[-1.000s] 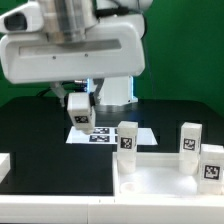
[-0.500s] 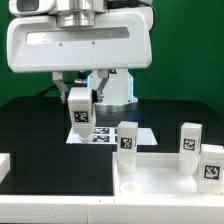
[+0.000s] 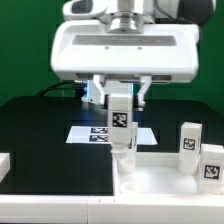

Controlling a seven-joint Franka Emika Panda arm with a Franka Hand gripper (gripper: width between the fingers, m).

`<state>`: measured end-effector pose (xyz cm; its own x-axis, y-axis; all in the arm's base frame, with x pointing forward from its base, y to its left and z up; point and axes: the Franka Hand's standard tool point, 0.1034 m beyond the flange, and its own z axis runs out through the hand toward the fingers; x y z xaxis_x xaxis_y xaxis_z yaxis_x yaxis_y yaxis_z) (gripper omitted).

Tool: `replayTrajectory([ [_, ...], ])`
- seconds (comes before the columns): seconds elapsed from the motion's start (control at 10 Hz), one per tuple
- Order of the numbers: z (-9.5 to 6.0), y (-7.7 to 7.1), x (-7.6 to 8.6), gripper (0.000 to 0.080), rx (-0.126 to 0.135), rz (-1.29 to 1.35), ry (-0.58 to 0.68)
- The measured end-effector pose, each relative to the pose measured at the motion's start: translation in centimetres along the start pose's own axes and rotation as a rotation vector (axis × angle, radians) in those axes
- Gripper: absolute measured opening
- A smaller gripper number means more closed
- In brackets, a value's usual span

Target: Assemble square table

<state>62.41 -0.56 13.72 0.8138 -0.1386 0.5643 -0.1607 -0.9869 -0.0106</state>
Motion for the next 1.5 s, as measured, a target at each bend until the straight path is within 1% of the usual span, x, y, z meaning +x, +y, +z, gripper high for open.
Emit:
replayTrajectory([
  [0.3,0.1,0.6,-0.1,0.0284,-0.001,0.004,-0.020],
  [0.4,0.3,1.6,-0.4,0.0284,0.001,0.032,-0.062],
  [0.5,0.6,1.1,-0.6,0.0284,0.010,0.059,-0.081],
  [0.6,1.1,0.5,-0.9,0.0284,0.012,0.055,-0.088],
  [0.7,1.6,0.3,-1.3,0.0285,0.012,0.051,-0.095],
  [0.9,1.9,-0.3,-1.8,0.0285,0.015,0.043,-0.100],
  [1.0,2.2,-0.2,-2.1,0.0285,0.012,0.042,-0.107],
  [1.2,3.1,-0.7,-2.9,0.0285,0.010,0.030,-0.118],
  [1.4,3.5,-0.6,-2.6,0.0285,-0.002,0.024,-0.081],
  [1.5,3.7,-0.5,-3.0,0.0285,-0.004,0.022,-0.088],
])
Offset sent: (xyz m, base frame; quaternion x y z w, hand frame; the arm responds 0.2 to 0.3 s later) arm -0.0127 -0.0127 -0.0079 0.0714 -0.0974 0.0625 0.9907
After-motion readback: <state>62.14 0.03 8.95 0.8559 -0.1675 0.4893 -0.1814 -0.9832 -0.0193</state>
